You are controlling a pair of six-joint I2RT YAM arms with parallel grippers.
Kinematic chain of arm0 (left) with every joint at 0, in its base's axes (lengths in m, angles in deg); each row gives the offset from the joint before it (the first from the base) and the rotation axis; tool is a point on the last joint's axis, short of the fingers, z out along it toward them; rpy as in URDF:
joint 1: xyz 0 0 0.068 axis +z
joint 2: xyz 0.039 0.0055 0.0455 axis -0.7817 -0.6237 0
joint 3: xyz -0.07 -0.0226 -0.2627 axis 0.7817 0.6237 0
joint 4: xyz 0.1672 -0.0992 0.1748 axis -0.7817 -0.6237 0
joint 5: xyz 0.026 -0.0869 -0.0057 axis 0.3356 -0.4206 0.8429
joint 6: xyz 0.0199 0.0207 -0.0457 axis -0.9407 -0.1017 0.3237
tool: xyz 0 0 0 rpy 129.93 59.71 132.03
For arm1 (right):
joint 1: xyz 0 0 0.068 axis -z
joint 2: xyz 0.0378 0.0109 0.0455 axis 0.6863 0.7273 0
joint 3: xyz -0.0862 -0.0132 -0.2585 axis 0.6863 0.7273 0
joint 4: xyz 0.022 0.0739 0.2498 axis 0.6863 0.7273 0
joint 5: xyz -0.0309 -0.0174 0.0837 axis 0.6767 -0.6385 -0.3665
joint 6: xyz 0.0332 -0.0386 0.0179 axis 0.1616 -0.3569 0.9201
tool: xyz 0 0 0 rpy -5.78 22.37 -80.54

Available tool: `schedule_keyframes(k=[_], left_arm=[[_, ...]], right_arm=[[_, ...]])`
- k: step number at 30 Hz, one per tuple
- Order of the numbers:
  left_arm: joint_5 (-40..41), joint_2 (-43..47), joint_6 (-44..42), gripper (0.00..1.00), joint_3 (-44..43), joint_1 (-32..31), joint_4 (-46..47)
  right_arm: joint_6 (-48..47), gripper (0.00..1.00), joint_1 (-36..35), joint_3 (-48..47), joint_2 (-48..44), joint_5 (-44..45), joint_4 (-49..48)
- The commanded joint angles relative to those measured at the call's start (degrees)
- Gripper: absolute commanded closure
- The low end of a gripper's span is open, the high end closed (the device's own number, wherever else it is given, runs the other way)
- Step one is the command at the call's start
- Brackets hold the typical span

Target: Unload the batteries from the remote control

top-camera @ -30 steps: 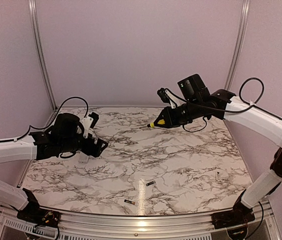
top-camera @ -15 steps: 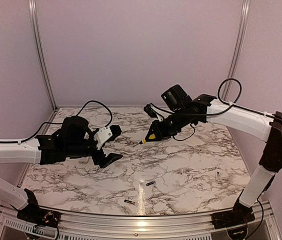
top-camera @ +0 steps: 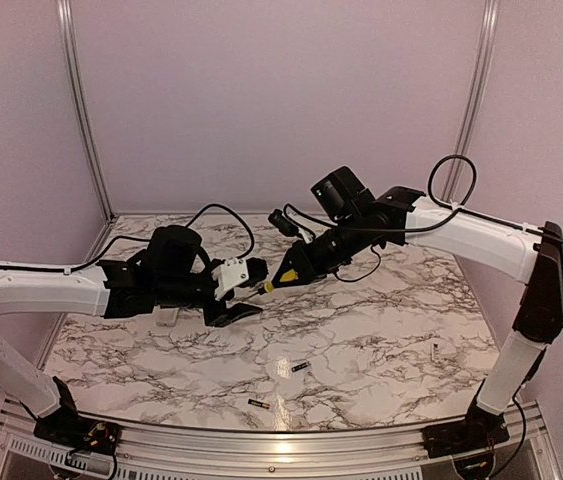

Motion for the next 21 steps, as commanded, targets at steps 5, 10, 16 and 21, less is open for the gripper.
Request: schedule_keyframes(k=[5,10,16,21], left_arm=[[-1.0,-4.0,-1.4,0.46,-4.0,-0.7,4.0],[-2.0,-5.7,-2.3,0.58,-5.1,-0.7,4.4],[-2.7,-6.4,-2.7,0.78,-6.0,-0.7,4.2],[-2.9,-6.3,-2.3,0.95,-5.9,-0.8,3.5]], right_arm=[[0.6,1.0,-0.8,-2.8,1.4,-2.6,-2.1],[1.1,1.0,-1.1,-2.7,1.4,-2.3,-2.2],[1.5,1.0,-1.1,-2.5,1.2,-2.1,-2.1],[1.3,1.0,-1.2,-2.6,1.1,-2.0,-1.8]])
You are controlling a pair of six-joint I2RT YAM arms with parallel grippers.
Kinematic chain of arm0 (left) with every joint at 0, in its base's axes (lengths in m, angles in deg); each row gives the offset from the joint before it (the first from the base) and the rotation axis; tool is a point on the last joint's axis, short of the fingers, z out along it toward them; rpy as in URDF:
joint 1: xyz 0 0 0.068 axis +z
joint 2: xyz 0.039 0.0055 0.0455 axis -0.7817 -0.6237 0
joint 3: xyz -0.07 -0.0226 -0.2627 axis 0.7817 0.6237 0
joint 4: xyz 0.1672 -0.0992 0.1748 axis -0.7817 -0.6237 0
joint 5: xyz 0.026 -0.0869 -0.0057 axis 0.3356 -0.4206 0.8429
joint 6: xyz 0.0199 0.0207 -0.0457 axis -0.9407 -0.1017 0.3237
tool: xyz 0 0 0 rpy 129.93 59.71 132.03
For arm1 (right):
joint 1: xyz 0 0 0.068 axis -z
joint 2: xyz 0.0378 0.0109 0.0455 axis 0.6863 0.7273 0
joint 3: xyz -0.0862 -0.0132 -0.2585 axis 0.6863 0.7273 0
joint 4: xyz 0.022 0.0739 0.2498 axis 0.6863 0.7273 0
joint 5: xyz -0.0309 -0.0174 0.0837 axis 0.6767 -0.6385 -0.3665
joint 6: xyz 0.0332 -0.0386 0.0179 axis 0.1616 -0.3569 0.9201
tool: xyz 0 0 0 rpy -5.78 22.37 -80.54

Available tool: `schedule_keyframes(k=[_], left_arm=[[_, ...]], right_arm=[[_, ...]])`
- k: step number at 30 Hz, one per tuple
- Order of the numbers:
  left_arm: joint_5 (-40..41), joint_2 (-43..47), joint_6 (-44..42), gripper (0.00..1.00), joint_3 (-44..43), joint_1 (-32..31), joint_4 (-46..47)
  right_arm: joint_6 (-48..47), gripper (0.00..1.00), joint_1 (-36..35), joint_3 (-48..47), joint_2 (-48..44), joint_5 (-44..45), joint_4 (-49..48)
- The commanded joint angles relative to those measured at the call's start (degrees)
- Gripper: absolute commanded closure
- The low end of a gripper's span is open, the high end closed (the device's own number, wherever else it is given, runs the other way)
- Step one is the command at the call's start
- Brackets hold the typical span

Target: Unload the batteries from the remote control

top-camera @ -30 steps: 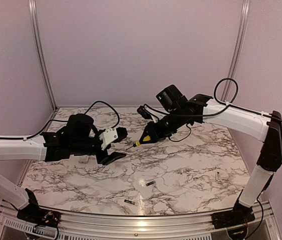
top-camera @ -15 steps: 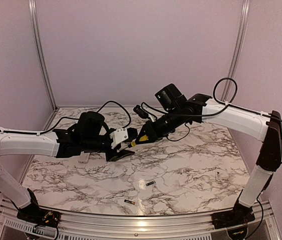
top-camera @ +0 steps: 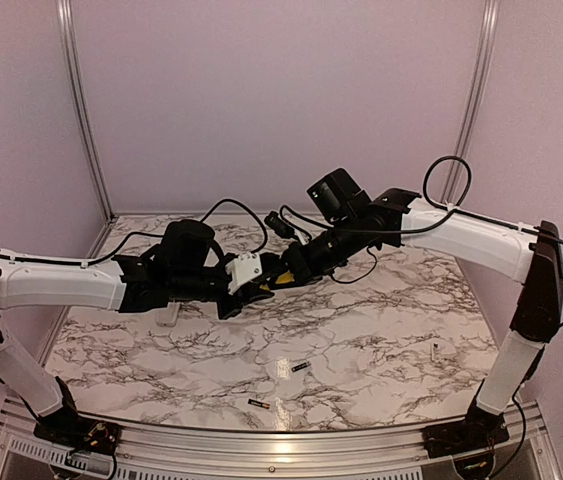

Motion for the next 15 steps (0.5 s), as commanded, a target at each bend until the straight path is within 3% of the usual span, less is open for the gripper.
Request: schedule_keyframes(k=[1,4,15], left_arm=[[-1.2,-0.4,0.0,0.97,-1.2,-0.3,0.1],[-0.7,0.6,0.4,1.0,-0.6,-0.4,-0.4],[4.2,8.9,9.8,1.0,7.3,-0.4,-0.1]], right_arm=[[0.3,1.0,-0.7,-2.4,0.1,0.0,-0.6],[0.7,0.99,-0.6,-2.9,0.2,1.1,0.0],[3.9,0.25,0.8,-2.1,-3.4,12.3,-0.6]])
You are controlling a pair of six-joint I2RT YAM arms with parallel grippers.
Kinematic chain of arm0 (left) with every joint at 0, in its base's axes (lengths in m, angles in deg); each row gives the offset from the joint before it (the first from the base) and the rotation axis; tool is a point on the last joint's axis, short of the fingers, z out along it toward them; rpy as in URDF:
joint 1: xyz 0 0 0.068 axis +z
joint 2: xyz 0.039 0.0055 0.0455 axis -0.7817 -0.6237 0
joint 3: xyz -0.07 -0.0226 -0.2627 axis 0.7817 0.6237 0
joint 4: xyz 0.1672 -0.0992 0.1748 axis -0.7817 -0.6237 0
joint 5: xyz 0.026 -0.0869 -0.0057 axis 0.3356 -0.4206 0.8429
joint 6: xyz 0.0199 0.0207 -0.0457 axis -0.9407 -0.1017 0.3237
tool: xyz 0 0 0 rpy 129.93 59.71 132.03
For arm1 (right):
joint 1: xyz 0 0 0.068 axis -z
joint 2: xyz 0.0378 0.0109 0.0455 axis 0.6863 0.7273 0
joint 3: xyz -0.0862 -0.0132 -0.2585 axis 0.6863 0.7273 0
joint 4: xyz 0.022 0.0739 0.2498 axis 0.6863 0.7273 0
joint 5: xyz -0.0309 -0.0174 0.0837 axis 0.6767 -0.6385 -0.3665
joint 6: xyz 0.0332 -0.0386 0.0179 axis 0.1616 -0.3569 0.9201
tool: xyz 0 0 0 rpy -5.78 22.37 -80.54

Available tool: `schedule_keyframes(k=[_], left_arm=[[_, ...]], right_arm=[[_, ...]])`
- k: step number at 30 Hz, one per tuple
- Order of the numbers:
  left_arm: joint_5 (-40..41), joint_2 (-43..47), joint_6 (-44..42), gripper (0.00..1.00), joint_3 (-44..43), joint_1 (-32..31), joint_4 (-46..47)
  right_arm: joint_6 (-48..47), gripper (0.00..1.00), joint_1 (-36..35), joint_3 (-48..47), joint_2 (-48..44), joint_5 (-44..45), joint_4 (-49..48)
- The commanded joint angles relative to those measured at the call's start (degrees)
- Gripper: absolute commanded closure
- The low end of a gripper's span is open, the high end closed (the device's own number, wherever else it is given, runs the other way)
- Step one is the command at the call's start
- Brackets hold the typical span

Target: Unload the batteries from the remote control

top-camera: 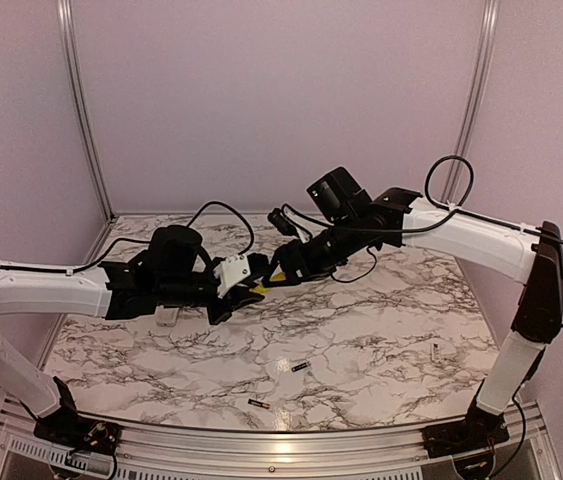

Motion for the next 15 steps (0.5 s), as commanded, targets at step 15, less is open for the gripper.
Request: schedule_keyframes(k=[15], left_arm=[[18.1,11.6,20.6,1.0,5.4,9.3,-10.9]], right_arm=[[7.2,0.02,10.4,3.8,-11.0,19.4,-1.7]])
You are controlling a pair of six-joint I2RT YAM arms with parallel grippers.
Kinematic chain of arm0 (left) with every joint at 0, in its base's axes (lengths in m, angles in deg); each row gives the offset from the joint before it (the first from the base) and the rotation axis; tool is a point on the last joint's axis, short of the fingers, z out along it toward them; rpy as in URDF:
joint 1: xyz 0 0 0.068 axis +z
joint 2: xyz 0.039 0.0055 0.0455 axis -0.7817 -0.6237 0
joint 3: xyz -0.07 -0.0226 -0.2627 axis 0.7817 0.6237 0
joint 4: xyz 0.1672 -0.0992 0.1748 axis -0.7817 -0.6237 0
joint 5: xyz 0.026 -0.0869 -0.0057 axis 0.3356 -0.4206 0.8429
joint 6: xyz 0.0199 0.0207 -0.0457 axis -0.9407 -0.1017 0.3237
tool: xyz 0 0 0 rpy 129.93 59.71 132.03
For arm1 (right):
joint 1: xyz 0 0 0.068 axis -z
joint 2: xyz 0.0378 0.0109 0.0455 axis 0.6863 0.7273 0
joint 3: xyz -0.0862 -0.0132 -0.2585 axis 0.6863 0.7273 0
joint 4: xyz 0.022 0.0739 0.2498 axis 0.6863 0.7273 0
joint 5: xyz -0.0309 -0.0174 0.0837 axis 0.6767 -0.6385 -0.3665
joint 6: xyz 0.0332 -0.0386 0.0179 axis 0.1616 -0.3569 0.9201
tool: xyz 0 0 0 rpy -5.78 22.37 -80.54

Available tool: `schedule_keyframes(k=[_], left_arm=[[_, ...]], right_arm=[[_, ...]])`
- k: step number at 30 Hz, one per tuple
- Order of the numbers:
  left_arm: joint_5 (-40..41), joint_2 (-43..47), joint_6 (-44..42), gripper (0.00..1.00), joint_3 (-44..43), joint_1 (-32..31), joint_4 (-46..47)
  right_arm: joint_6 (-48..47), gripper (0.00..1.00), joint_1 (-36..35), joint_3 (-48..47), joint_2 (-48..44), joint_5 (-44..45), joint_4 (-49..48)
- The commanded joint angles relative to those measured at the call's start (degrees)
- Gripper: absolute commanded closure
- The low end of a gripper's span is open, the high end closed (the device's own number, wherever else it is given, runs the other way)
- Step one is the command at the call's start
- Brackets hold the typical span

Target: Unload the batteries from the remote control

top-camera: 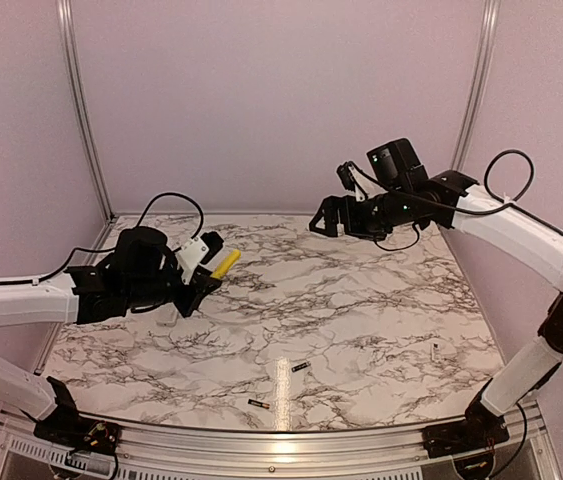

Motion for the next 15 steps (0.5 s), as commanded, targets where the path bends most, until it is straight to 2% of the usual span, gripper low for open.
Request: schedule_keyframes(k=[1,8,15], left_arm=[[5.8,0.3,5.3,1.0,-3.0,7.8,-8.4],[13.3,-1.9,8.6,1.0,-6.4,20.3,-18.5],[15.5,-8.8,10.8,1.0,-8.4,28.1,-23.8]], right_arm=[[1.6,0.02,1.0,1.2,-0.4,3.0,-0.1],[1.3,0.02,1.1,0.6,1.4,1.6,-0.9],[1.7,0.01,1.1,1.0,1.7,1.2,-0.8]])
